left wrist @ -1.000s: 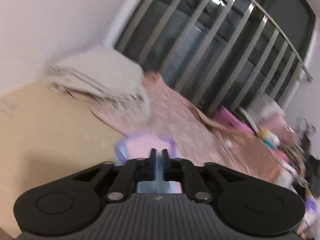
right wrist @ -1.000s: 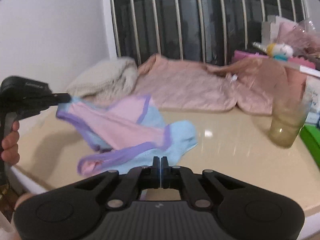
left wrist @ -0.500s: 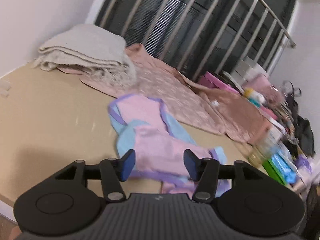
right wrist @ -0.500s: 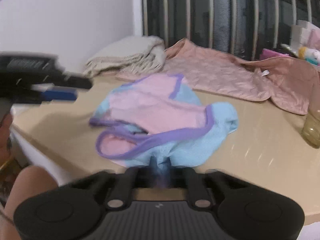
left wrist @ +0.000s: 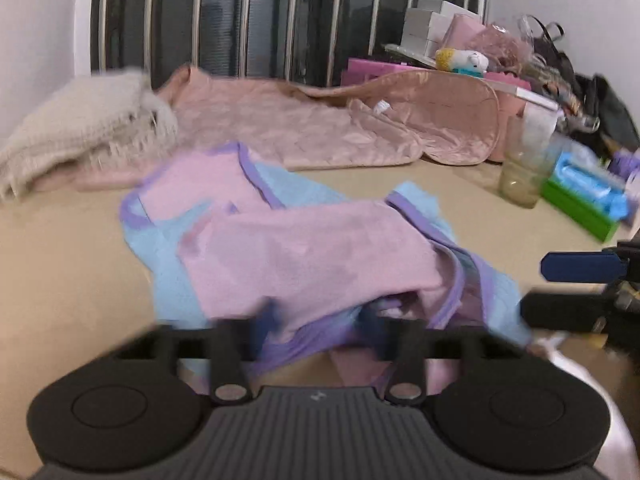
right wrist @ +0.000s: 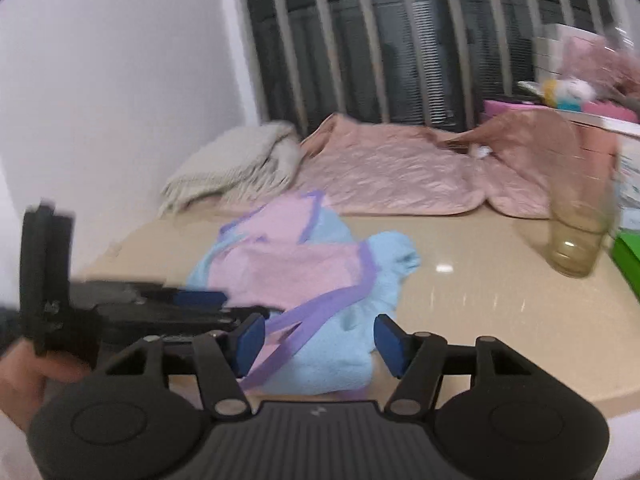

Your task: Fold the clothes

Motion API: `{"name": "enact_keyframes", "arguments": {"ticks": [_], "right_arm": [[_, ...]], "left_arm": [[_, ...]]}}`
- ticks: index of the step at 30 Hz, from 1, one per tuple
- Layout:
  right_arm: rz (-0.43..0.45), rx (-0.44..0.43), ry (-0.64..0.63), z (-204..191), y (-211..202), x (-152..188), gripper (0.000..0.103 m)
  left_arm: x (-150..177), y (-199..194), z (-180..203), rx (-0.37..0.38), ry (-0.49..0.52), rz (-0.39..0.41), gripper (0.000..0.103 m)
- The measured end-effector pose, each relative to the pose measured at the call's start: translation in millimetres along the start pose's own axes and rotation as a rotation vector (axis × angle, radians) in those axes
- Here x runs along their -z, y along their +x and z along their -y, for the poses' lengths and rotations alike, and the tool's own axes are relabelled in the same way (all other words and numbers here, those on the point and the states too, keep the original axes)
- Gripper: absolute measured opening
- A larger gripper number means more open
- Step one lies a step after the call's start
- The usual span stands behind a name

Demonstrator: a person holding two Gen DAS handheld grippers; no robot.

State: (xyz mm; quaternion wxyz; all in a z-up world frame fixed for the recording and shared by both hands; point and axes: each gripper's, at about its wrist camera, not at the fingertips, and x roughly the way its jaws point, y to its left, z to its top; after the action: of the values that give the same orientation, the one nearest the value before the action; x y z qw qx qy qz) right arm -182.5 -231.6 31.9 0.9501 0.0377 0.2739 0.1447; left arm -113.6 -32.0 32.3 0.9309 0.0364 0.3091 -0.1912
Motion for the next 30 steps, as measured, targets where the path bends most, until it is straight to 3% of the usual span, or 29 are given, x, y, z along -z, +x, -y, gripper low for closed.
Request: {"name": "enact_keyframes", "arguments": {"ticks": [2,3,4,5,7,9,10,11,12,14,16,18,19,21,23,24,25,26,28,30], "right_arm": [[-0.026,0.012,-0.027,-9,20,2,0.051],[-0.048,0.022,-0.014,-11,32,1,0.021],[-0.069,0.020,0.007,-11,42,1,0.003],[-0.074,0.009,0.030,-9,49,0,0.002],[-0.018,-0.001,0.068,-8,47,-4,0.001],[0.051,-0.008,0.089,-5,39,-10,0.001],[0.072,-0.006,0.100,-4,34,-12,0.001],[0.083,-0.002,0.104,-2,31,-14,0.001],[0.072,0.010,0.097,0,31,-13,0.003],[0.023,0.027,0.075,3,32,-9,0.011],[-0.008,0.004,0.069,4,26,-3,0.038],[0.025,-0.040,0.069,5,15,-2,0.042],[0.036,-0.043,0.053,3,14,-6,0.042],[0.050,-0.028,0.016,-1,20,-18,0.042],[0.028,-0.002,-0.011,-2,41,-30,0.041],[-0.005,0.006,-0.026,-2,56,-35,0.038],[-0.032,0.018,-0.029,-2,66,-37,0.019],[-0.044,0.039,-0.022,-2,72,-37,0.006],[-0.050,0.072,-0.006,-2,78,-35,0.004],[0.014,0.061,0.012,1,56,-26,0.004]], "left_arm": [[-8,-5,-18,0.010,-0.088,-0.011,0.008],[-12,-16,-29,0.006,-0.137,0.031,0.007],[-17,-26,-39,0.001,-0.177,0.079,0.007],[-21,-38,-50,-0.003,-0.226,0.136,0.007],[-28,-51,-69,-0.026,-0.304,0.218,0.009],[-32,-48,-79,-0.126,-0.342,0.210,0.024],[-32,-44,-81,-0.188,-0.347,0.195,0.042],[-29,-41,-81,-0.220,-0.338,0.181,0.045],[-23,-40,-79,-0.213,-0.334,0.165,0.045],[-10,-46,-73,-0.111,-0.349,0.138,0.055],[-1,-50,-61,-0.017,-0.325,0.118,0.062],[4,-50,-42,0.034,-0.247,0.097,0.068],[3,-46,-33,0.011,-0.197,0.088,0.068],[-1,-31,-20,-0.067,-0.127,0.062,0.060],[-5,-18,-17,-0.074,-0.111,0.033,0.004],[-7,-13,-20,-0.061,-0.119,0.024,0.003],[-7,-14,-23,-0.065,-0.142,0.032,0.002],[-5,-25,-27,-0.076,-0.173,0.067,0.001],[2,-54,-37,-0.095,-0.247,0.166,0.001],[10,-88,-47,-0.125,-0.318,0.259,0.001]]}}
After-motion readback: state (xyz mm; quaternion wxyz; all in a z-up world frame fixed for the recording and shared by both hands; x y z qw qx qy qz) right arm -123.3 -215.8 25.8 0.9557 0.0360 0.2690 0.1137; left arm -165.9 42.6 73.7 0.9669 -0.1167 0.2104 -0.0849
